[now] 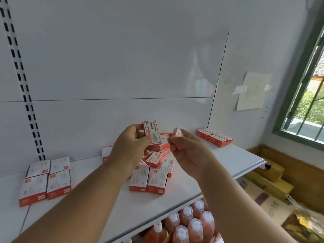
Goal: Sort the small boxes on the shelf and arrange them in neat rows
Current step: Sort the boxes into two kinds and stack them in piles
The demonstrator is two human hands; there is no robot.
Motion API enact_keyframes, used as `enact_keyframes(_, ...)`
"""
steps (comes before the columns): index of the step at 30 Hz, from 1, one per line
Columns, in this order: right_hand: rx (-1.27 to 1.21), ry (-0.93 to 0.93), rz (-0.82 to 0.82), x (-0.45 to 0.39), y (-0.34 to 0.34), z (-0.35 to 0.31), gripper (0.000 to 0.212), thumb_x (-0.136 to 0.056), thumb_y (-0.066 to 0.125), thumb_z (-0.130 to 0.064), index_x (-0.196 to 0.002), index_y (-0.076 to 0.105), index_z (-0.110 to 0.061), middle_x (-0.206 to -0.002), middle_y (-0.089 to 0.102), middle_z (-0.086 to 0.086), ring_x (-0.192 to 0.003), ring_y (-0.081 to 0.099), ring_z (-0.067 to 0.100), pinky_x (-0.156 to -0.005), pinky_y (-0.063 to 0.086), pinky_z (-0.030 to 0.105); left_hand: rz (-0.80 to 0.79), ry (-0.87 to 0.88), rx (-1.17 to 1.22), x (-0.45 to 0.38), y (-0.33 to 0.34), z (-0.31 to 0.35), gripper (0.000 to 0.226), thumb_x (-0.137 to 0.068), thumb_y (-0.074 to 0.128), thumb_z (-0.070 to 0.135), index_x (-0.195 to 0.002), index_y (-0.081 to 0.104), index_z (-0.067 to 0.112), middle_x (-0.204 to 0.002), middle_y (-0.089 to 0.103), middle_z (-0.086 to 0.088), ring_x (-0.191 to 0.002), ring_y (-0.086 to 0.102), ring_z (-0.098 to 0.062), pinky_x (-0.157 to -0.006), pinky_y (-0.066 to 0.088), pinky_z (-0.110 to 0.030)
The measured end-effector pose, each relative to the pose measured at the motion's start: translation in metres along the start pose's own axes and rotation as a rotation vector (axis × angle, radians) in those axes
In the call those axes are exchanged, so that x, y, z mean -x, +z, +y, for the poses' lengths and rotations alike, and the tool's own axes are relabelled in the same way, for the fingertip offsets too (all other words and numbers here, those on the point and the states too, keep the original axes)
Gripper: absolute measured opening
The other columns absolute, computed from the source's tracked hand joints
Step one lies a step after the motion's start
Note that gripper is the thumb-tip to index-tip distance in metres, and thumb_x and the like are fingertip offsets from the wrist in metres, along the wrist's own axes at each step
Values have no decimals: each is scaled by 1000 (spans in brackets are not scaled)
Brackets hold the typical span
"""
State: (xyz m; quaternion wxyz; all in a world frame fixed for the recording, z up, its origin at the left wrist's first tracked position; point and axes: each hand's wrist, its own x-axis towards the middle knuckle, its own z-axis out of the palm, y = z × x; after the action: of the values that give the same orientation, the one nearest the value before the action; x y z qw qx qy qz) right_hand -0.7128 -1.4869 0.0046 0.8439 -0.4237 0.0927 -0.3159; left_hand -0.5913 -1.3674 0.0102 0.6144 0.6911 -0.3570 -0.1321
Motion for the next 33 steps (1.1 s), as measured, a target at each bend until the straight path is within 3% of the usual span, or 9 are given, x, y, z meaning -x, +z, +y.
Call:
enact_keyframes(3, 107, -56, 7, -2, -20, -18, 56, -76, 70, 8, -127, 47, 8, -98, 61, 24, -74, 65, 22, -64, 57, 25, -47, -19, -10, 2, 22, 15, 22, -94, 62, 27, -115, 56, 31, -99, 72, 7, -69, 75, -15, -69, 63, -41)
enact_keyframes(8, 455, -149, 25, -7, -74, -57, 36, -88, 68, -7, -115, 55, 13, -84, 65, 20, -62, 57, 18, -57, 49, 27, -68, -30, 20, -6, 87, 28, 27, -95, 60, 14, -121, 58, 19, -97, 74, 0, -70, 74, -17, -70, 60, -38)
enact_keyframes(12, 480, -172, 76, -6, -128, -104, 46, -86, 69, -25, -109, 59, 14, -72, 66, 13, -53, 56, 19, -46, 46, 28, -81, -70, 60, -15, 158, 33, 32, -96, 58, 13, -128, 56, 15, -103, 73, -6, -75, 74, -21, -64, 55, -33)
enact_keyframes(15, 414, -124, 103, -10, -167, -131, 49, -88, 64, -38, -105, 64, 7, -79, 67, 20, -56, 56, 21, -50, 45, 28, -85, -103, 93, -22, 205, 37, 30, -96, 59, 12, -126, 57, 13, -101, 74, -8, -75, 74, -23, -64, 52, -33)
enact_keyframes(18, 173, 4, 184, -21, -193, -151, 24, -98, 53, -13, -111, 61, 5, -91, 66, 24, -63, 60, 23, -58, 49, 29, -83, -135, 106, -28, 237, 39, 28, -95, 59, 12, -123, 58, 13, -98, 75, -7, -76, 74, -24, -63, 51, -33)
enact_keyframes(21, 215, 35, 221, -33, -212, -166, 26, -98, 42, 3, -118, 57, -3, -91, 63, 18, -69, 63, 23, -57, 54, 25, -60, -159, 64, -37, 256, 39, 25, -95, 59, 12, -119, 60, 17, -95, 75, -5, -76, 74, -23, -64, 53, -33)
enact_keyframes(24, 336, -1, 251, -42, -227, -172, 33, -95, 51, 6, -124, 46, -9, -101, 58, 19, -80, 67, 30, -72, 57, 34, -24, -159, -16, -51, 268, 35, 21, -92, 63, 12, -112, 64, 19, -90, 75, -1, -74, 73, -21, -69, 58, -37)
enact_keyframes(28, 516, -68, 343, -63, -241, -179, 41, -86, 67, 5, -120, 46, -3, -98, 60, 16, -70, 68, 26, -86, 54, 50, -25, -157, -45, -78, 287, 31, 29, -88, 70, 9, -112, 60, 20, -93, 74, -3, -67, 70, -17, -61, 53, -30)
enact_keyframes(33, 763, -61, 332, -103, -256, -184, 31, -89, 45, 8, -117, 57, -1, -85, 64, 12, -60, 62, 18, -65, 47, 38, 18, -176, -66, -103, 317, 15, 30, -85, 74, 12, -106, 58, 25, -98, 72, -2, -71, 69, -15, -56, 49, -26)
